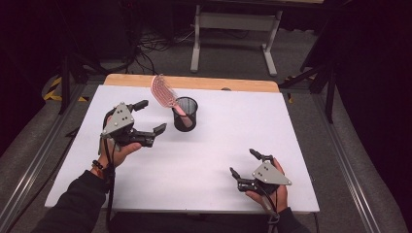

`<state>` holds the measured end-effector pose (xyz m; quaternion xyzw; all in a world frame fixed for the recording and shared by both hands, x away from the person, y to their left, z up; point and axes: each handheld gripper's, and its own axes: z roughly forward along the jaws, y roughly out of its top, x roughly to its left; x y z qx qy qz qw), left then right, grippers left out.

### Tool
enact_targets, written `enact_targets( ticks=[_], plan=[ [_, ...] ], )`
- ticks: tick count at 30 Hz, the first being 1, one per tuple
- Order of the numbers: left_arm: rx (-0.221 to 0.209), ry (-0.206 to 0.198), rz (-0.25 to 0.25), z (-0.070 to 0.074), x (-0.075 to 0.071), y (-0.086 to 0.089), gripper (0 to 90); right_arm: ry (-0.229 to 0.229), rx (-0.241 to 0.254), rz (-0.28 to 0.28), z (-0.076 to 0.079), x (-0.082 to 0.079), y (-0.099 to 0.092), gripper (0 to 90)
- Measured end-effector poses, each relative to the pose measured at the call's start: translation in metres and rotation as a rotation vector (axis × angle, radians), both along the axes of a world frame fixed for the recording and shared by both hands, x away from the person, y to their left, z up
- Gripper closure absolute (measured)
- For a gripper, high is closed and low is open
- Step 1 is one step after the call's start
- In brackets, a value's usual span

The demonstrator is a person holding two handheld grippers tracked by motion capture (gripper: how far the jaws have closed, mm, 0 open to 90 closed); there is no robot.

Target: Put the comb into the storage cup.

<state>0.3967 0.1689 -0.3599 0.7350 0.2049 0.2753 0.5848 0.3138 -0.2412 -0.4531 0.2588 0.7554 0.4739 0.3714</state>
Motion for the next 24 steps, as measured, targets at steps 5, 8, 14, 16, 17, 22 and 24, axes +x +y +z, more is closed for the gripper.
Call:
enact_targets(
  ticks=[5,8,14,16,17,22,24],
  plan=[
    [0.022,-0.01,-0.016,-0.001,-0.006,-0.001,8.2,-0.002,0.002,-0.001,0.0,0.0,0.0,13.7],
    [0.024,-0.01,-0.028,-0.002,-0.009,-0.002,8.2,-0.004,0.003,-0.002,0.001,0.0,0.0,13.7],
    [0.036,-0.011,-0.045,-0.004,-0.015,-0.003,7.9,-0.009,0.007,-0.003,0.002,-0.001,0.0,13.7],
    [0.034,-0.017,-0.045,-0.005,-0.019,-0.004,7.9,-0.01,0.007,-0.003,0.002,-0.001,0.0,13.7],
    [0.032,-0.022,-0.045,-0.006,-0.02,-0.005,7.9,-0.011,0.009,-0.004,0.002,-0.001,0.0,13.7],
    [0.049,-0.014,-0.054,-0.009,-0.025,-0.005,7.1,-0.015,0.011,-0.004,0.003,-0.002,0.0,13.7],
    [0.053,-0.01,-0.062,-0.01,-0.027,-0.004,7.0,-0.016,0.011,-0.004,0.004,-0.002,0.0,13.7]
  ],
)
